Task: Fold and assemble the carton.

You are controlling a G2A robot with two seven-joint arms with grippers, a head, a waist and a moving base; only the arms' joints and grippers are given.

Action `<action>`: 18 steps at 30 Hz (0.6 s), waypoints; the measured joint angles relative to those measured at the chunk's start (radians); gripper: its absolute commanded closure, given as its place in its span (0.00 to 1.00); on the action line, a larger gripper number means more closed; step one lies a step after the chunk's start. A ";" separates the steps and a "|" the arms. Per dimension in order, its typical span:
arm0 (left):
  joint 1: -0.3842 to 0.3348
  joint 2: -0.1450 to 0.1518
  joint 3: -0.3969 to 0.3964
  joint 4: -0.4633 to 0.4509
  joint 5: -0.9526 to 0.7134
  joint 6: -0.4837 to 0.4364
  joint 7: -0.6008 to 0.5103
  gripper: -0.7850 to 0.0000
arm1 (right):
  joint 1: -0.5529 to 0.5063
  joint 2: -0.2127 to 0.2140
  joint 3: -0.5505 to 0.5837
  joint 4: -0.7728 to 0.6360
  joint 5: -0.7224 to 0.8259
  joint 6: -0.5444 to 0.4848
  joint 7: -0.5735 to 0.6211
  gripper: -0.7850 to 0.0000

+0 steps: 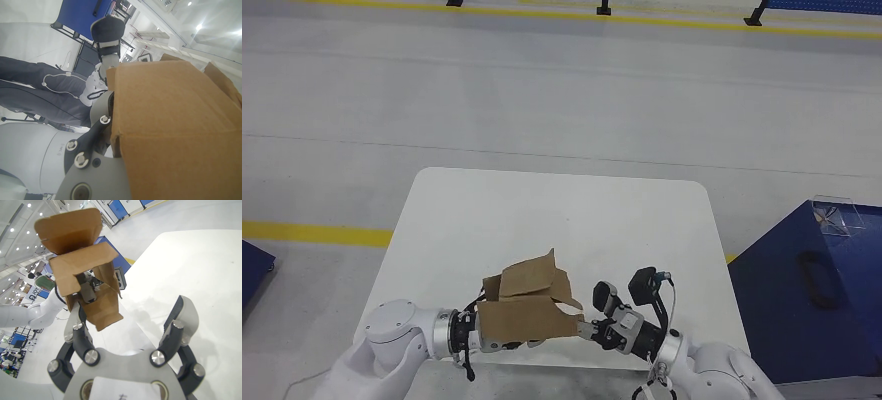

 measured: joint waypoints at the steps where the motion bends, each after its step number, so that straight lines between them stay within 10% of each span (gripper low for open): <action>1: 0.000 0.000 0.001 0.003 -0.003 0.000 0.005 1.00 | -0.009 0.001 0.004 -0.009 -0.003 -0.004 -0.002 0.00; 18: -0.007 0.004 0.007 0.010 -0.023 0.017 0.039 1.00 | 0.007 -0.008 -0.048 -0.016 -0.026 0.007 0.003 0.00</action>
